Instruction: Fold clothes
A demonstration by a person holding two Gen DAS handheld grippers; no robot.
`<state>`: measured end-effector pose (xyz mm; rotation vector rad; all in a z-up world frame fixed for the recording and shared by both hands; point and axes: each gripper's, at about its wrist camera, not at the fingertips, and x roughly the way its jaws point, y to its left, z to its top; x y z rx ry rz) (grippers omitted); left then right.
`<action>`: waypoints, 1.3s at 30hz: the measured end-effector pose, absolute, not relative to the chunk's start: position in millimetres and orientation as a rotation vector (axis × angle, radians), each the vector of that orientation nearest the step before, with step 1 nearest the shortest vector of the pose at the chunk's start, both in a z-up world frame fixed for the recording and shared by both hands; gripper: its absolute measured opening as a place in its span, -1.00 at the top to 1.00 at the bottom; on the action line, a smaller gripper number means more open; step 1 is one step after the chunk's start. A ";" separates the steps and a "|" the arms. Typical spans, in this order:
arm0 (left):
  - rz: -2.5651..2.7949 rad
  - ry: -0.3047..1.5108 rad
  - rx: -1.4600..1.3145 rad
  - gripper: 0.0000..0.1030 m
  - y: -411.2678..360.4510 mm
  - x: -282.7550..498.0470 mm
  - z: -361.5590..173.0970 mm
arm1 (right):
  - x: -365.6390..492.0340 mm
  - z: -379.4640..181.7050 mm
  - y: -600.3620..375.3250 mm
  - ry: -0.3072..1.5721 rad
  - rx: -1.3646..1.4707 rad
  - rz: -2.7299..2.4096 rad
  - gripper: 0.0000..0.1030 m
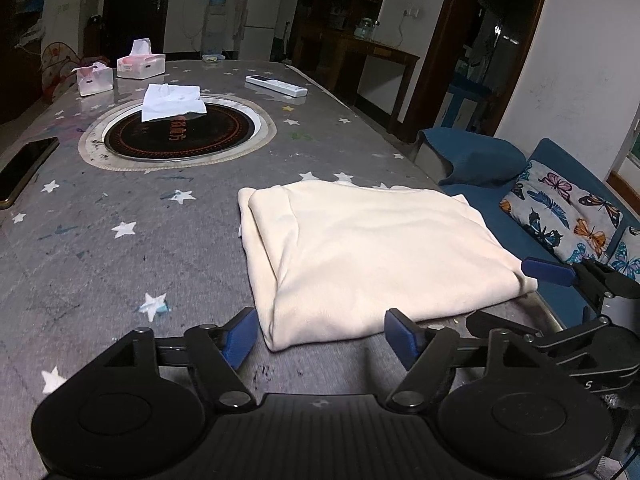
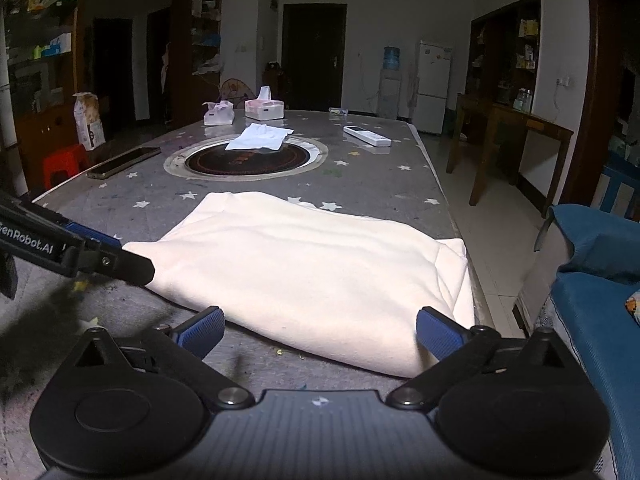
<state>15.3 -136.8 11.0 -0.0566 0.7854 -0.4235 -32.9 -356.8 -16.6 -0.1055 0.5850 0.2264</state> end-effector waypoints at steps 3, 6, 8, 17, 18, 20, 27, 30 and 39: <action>-0.421 0.781 -0.059 -0.59 -134.5 9.9 12.0 | -38.5 -16.3 -357.8 0.584 -0.091 0.213 -1.00; -0.416 0.777 -0.061 -0.64 -132.0 5.5 12.5 | -44.9 -16.7 -358.4 0.585 -0.082 0.209 -1.00; -0.413 0.779 -0.064 -0.70 -130.4 2.9 12.1 | -49.6 -17.7 -358.0 0.585 -0.077 0.211 -1.00; -0.402 0.792 -0.061 -0.88 -127.9 -9.9 9.2 | -63.1 -24.5 -356.4 0.613 -0.050 0.197 -1.00; -0.399 0.795 -0.060 -0.92 -128.1 -11.2 8.8 | -64.1 -24.8 -356.6 0.616 -0.047 0.199 -1.00; -0.393 0.804 -0.057 -0.95 -128.5 -13.2 7.7 | -65.1 -25.7 -356.0 0.626 -0.045 0.200 -1.00; -0.395 0.826 -0.060 -1.00 -129.4 -23.0 4.6 | -67.8 -31.3 -352.4 0.672 -0.041 0.208 -1.00; -0.393 0.838 -0.059 -1.00 -129.4 -25.9 3.0 | -69.0 -32.6 -351.4 0.682 -0.038 0.206 -1.00; -0.378 0.865 -0.052 -1.00 -127.9 -31.3 0.4 | -71.6 -37.6 -347.6 0.719 -0.040 0.208 -1.00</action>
